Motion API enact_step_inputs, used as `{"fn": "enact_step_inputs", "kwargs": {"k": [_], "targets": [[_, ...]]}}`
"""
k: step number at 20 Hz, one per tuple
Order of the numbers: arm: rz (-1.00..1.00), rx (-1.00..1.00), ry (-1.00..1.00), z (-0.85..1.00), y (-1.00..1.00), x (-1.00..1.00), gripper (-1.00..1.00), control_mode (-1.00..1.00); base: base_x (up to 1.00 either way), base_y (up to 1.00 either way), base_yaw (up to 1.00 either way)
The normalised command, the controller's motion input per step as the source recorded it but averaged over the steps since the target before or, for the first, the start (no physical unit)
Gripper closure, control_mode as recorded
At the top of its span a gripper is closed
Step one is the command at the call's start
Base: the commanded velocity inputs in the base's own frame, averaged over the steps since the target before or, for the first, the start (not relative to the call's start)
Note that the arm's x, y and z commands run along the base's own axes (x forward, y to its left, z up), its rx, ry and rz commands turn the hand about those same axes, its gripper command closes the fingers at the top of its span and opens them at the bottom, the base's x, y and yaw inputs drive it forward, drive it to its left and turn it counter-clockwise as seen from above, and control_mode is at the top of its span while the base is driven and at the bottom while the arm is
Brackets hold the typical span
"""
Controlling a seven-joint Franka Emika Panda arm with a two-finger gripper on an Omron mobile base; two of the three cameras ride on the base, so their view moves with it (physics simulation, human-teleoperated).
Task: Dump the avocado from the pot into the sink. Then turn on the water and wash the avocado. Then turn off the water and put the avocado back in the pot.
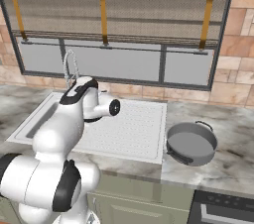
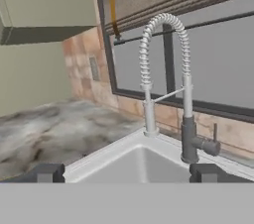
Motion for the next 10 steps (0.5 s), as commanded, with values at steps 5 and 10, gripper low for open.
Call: {"fn": "enact_step_inputs", "kwargs": {"k": [5,10], "targets": [[0.0,0.0,-0.16,0.0,0.14,0.46,-1.0,-1.0,0.0,0.0,0.0],[0.0,0.0,-0.12,0.0,0.02,0.41,-1.0,-1.0,0.0,0.0,0.0]]}}
